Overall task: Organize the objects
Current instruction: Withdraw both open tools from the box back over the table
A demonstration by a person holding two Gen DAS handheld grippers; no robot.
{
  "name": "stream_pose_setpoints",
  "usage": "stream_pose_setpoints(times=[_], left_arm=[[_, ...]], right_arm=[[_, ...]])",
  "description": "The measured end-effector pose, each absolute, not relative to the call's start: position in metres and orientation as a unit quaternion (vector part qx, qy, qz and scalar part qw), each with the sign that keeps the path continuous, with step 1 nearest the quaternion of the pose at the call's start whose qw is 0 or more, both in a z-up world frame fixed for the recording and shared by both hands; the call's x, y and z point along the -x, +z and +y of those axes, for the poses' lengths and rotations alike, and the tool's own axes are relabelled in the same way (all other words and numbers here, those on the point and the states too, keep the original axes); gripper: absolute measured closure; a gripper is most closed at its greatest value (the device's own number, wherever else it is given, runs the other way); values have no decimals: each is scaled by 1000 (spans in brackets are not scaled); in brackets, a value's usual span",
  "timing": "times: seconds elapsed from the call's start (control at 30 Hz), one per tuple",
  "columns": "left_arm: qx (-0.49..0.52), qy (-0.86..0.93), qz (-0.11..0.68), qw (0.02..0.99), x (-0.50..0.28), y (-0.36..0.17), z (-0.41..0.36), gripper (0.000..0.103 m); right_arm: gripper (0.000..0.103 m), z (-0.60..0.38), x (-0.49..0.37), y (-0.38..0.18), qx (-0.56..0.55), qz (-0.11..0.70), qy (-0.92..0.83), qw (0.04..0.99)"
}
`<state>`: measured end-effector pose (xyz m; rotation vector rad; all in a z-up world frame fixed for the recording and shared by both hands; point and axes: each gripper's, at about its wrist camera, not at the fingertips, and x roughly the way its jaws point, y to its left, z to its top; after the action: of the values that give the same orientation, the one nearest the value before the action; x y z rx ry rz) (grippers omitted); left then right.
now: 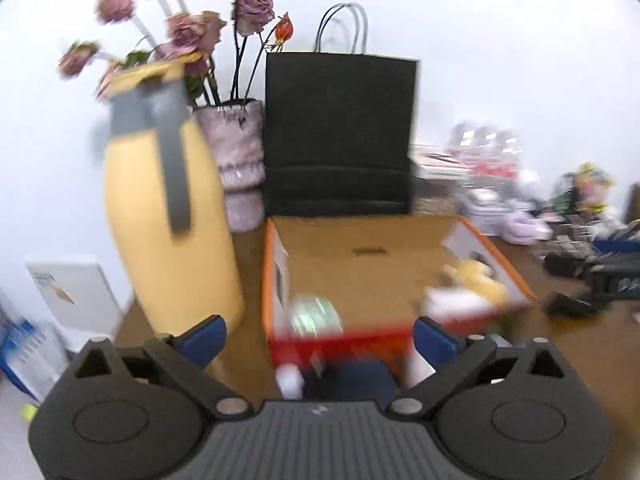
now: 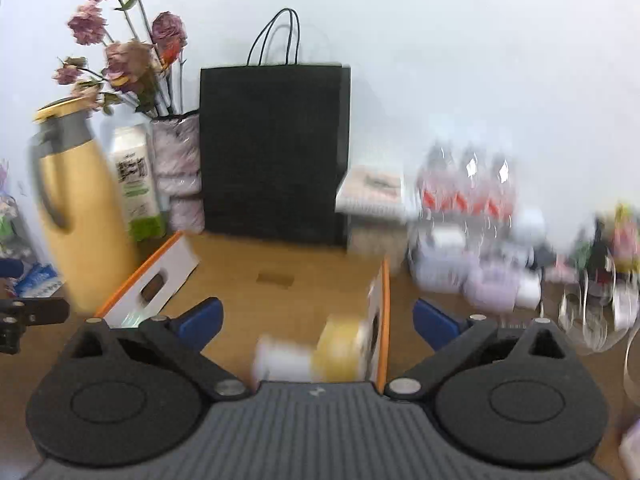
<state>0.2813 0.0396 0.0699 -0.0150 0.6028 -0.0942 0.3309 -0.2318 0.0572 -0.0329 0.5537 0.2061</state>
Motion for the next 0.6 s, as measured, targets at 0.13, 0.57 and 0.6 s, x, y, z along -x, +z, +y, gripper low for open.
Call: stream_pose_setpoints(times=[0.13,0.57,0.6], left_arm=[[77,-132,325,933,-182,24,58,0],[35,-2,329,944,-84,-21,77,1],[33,-7,316,948,-84,-19,72,1]], right_arm=[[0,-239,-211,9,2,255,129,958],[0,-232,-74,-27,36,302,143,942],[0,-230,-79,-27,33,299,141,943]])
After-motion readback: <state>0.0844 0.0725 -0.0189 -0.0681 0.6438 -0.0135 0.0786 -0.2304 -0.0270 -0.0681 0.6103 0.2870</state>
